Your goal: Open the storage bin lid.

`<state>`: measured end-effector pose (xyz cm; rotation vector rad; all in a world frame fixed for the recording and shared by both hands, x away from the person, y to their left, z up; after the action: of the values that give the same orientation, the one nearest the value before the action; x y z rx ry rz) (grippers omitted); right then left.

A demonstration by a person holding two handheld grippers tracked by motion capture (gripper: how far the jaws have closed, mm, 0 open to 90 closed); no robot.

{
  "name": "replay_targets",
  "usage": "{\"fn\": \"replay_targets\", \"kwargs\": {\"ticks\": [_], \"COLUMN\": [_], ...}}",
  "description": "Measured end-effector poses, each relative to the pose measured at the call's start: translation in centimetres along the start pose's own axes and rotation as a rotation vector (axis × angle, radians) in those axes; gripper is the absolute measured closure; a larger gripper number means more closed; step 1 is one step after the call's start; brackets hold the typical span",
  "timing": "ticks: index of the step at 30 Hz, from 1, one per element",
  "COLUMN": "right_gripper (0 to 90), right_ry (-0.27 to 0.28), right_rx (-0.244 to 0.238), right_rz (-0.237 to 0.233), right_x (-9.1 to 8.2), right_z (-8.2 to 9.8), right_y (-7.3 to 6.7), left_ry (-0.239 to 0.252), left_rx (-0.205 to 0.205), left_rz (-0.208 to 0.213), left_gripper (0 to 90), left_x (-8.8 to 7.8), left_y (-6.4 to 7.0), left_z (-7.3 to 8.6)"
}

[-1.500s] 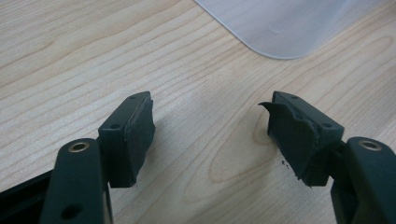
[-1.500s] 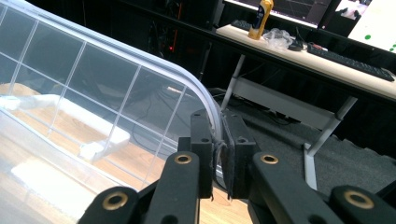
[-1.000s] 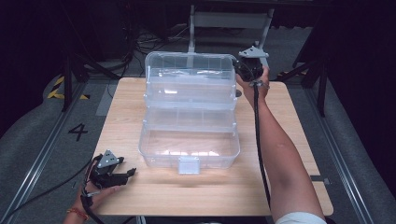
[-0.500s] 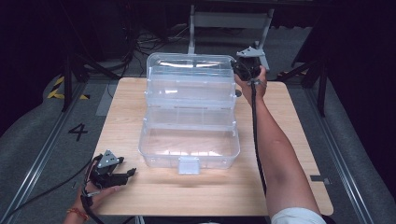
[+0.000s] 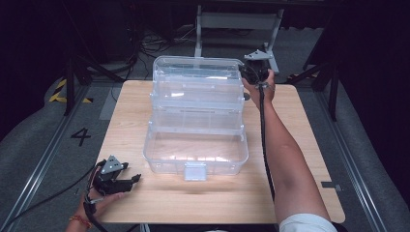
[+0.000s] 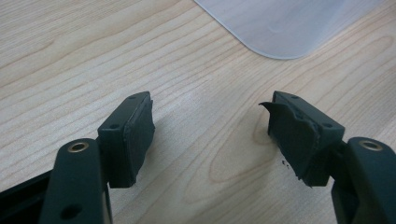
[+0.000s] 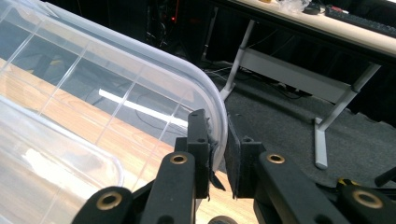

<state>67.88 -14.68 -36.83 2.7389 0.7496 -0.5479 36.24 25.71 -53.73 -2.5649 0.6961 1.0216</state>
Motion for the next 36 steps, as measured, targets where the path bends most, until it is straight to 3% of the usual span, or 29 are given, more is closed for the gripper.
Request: {"fn": "replay_targets", "kwargs": {"ticks": [16, 26, 36], "right_gripper": [82.6, 82.3, 82.1], "right_ry": [-0.033, -0.043, -0.027], "right_rx": [0.044, 0.001, -0.026], "right_rz": [-0.028, -0.042, -0.053], "right_x": [0.5, -0.2, -2.0], "right_z": [1.2, 1.0, 0.8], "right_y": [0.2, -0.4, -0.7], "left_ry": [0.0, 0.0, -0.002], "left_rx": [0.0, 0.001, 0.003], "left_rz": [0.0, 0.0, 0.0], "left_gripper": [31.7, 31.3, 31.2], "left_x": [0.0, 0.0, 0.0], "left_y": [0.0, 0.0, 0.0], "left_z": [0.0, 0.0, 0.0]}}
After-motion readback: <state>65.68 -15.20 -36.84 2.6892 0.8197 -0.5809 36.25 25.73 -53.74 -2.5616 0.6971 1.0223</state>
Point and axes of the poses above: each handheld gripper's, and its own axes: x roughly forward along the jaws, z roughly out of its underside, y roughly to its right, the point moved 8 cm from there along x, roughly forward along the jaws, and after that the axes turned 8 degrees about -z, right-handed, at the moved point
